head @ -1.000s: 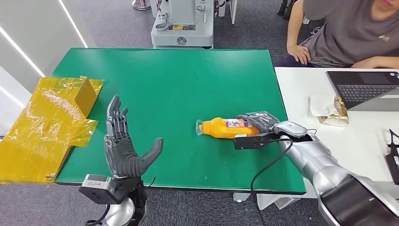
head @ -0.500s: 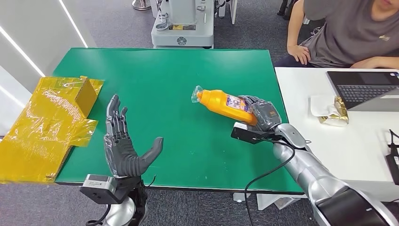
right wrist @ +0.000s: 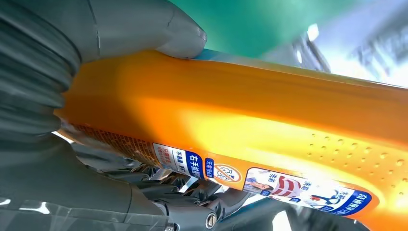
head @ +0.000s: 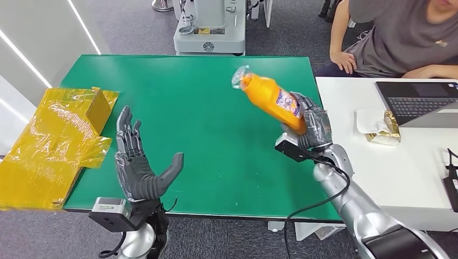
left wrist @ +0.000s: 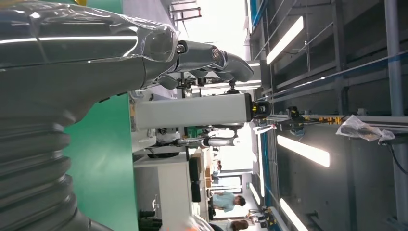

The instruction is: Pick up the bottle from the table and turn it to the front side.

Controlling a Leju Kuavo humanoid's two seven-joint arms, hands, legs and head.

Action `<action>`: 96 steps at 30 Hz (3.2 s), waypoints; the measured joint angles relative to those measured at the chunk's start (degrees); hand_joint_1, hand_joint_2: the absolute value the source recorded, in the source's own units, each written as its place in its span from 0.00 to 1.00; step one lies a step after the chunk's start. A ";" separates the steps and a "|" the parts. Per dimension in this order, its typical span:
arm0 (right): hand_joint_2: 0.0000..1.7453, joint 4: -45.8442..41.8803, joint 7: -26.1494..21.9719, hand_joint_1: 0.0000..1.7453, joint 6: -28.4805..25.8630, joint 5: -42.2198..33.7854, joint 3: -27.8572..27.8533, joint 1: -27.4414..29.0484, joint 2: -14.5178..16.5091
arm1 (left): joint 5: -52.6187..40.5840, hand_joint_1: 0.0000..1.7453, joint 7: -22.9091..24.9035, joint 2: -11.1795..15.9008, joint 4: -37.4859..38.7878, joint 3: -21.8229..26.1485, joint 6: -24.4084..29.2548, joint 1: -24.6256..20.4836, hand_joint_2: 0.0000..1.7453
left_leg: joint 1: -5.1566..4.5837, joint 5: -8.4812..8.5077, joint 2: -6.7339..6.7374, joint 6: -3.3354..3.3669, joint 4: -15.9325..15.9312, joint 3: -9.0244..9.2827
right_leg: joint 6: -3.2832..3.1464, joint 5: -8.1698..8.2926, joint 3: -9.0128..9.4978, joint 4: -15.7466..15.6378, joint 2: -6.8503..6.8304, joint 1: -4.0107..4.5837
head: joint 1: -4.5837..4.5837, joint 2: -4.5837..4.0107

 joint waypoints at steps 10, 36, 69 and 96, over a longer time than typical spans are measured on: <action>1.00 -12.75 -0.25 1.00 -3.84 0.67 -4.34 7.32 1.08 | 0.15 0.00 0.00 -0.07 0.63 0.13 -0.23 -1.30 1.00 | 0.00 -0.01 0.01 -0.01 -0.01 -0.01 | 0.01 -0.01 -0.01 0.00 0.01 0.00 | -0.01 0.00; 1.00 -28.39 -0.62 1.00 -3.94 4.39 -2.15 16.11 10.26 | -6.51 0.00 1.77 -3.00 18.59 0.54 -15.25 -18.23 1.00 | -0.01 0.00 0.03 -0.01 -0.02 -0.04 | 0.00 -0.01 -0.05 0.01 0.01 -0.01 | 0.00 0.00; 1.00 -4.75 -0.10 1.00 -3.94 0.88 12.33 0.65 15.08 | -6.26 0.00 2.54 -4.31 23.49 0.81 -15.06 -22.13 1.00 | 0.00 0.02 0.03 -0.03 0.00 -0.03 | -0.02 0.01 -0.07 0.03 0.05 0.00 | -0.01 0.00; 1.00 -3.39 -0.06 1.00 -3.94 0.77 12.32 0.45 15.53 | -6.00 1.00 1.78 -4.37 25.48 0.81 -13.90 -23.26 1.00 | -0.01 0.02 0.03 -0.02 0.00 -0.03 | -0.02 0.01 -0.06 0.03 0.05 0.00 | 0.00 0.00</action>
